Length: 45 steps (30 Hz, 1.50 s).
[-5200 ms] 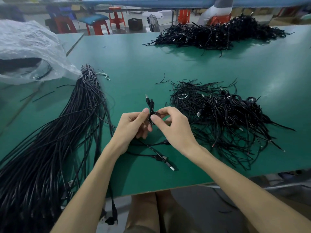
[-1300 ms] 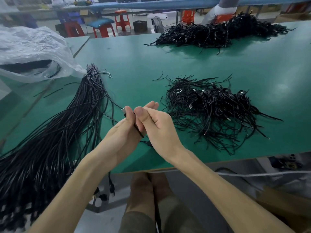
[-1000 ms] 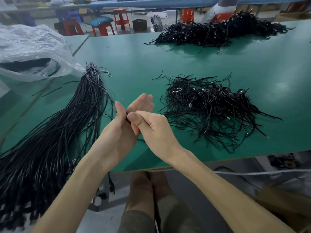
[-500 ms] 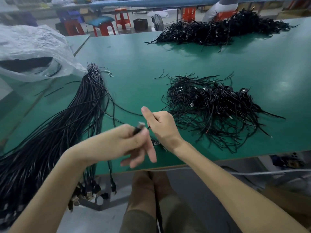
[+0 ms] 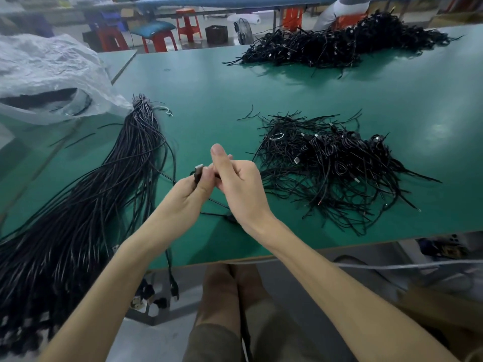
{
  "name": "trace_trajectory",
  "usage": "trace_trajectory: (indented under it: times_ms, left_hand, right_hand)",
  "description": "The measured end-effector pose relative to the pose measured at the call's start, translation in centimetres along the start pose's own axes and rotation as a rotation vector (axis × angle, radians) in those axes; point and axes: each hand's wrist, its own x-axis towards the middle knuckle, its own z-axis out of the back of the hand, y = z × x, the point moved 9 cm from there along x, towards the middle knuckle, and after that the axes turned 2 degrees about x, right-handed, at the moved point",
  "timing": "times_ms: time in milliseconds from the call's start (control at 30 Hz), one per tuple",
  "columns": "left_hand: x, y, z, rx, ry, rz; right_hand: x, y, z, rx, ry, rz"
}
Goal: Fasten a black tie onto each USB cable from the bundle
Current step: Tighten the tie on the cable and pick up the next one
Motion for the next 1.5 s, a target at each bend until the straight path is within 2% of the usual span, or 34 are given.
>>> trace_trajectory:
  times_ms: [200,300,467,600,667,800,833,1000,1067,1200,1367,1500]
  left_hand:
    - [-0.3,-0.6,0.3,-0.479,-0.268,0.063]
    - [-0.1,-0.6,0.9,-0.691,-0.344,0.107]
    - [-0.2,-1.1,2.1,-0.932,-0.345,0.053]
    - [-0.5,-2.6,2.7,-1.179,-0.249,-0.039]
    - [-0.9,-3.5,2.2,-1.083,-0.101,-0.039]
    - [-1.5,-3.3,0.2,-0.214,0.084,-0.005]
    - [-1.5,-2.8,-0.4,-0.066,0.103,0.012]
    - [-0.6,-0.7,-0.1,0.415,-0.009,0.037]
    - [-0.5,-0.1,0.4,0.531,-0.067,0.03]
    - [-0.6,0.4,0.4,0.438,-0.131,-0.017]
    - [-0.3,-0.2,0.8,0.083,-0.173,-0.098]
    - [-0.2,0.4,1.2,-0.201,-0.228,-0.045]
  right_hand:
    - [-1.2,-0.9,-1.5,-0.008,-0.008,-0.013]
    - [-1.3,-1.8,-1.4,-0.058,-0.012,-0.031]
    - [-1.1,-1.6,-0.9,-0.26,0.03,0.049]
    - [-0.4,-2.3,0.6,-0.335,-0.007,0.048]
    - [0.4,-2.1,1.6,-0.386,-0.049,0.038]
    - [1.8,0.1,2.0,-0.455,-0.062,0.099]
    - [2.1,0.6,1.8,-0.477,-0.049,0.125]
    - [3.1,1.4,1.2,-0.452,-0.045,0.117]
    - [2.9,1.5,1.2,-0.421,-0.046,0.122]
    - [1.8,1.6,1.0,-0.368,-0.045,0.138]
    - [1.0,1.7,0.1,-0.332,0.006,0.148]
    - [0.5,2.4,-0.3,-0.26,-0.022,0.188]
